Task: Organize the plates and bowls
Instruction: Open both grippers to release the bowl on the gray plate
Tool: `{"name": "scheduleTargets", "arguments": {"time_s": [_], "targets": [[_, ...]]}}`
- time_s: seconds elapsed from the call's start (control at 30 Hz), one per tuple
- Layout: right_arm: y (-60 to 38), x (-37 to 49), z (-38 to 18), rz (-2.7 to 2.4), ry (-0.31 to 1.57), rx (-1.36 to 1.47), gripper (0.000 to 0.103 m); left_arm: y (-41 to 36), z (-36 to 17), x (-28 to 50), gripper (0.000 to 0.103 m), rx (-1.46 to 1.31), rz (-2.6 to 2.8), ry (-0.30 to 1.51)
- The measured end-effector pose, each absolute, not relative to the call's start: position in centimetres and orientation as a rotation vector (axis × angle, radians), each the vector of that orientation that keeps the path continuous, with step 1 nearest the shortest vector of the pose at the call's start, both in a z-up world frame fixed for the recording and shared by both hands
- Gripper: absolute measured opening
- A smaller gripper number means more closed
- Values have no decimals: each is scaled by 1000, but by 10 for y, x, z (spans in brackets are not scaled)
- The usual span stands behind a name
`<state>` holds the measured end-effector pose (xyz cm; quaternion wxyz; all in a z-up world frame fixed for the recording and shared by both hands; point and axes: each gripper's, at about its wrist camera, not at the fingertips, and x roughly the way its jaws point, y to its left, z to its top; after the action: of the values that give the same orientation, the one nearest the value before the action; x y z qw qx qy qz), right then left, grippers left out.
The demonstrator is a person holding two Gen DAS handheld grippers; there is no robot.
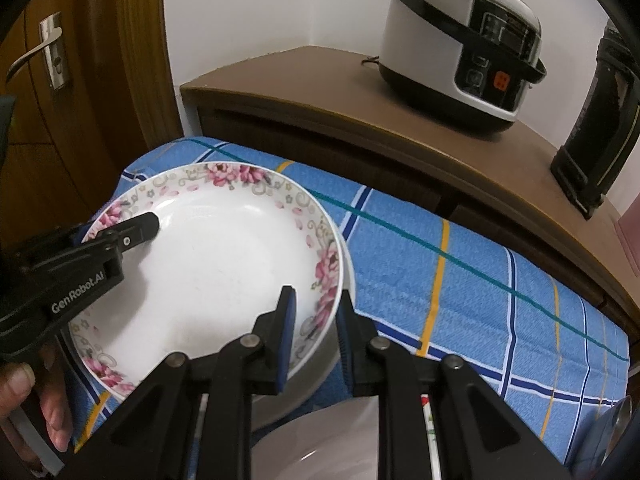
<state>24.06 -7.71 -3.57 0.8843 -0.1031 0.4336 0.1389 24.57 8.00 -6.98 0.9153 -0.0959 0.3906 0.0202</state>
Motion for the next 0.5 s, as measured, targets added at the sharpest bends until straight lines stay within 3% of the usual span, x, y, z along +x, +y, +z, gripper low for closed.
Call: {"name": "scheduleTargets", "arguments": {"time_s": [0.5], "targets": [[-71,243,-42,291,918,-231,20,79,-74,243,32,-198,39,815]]}}
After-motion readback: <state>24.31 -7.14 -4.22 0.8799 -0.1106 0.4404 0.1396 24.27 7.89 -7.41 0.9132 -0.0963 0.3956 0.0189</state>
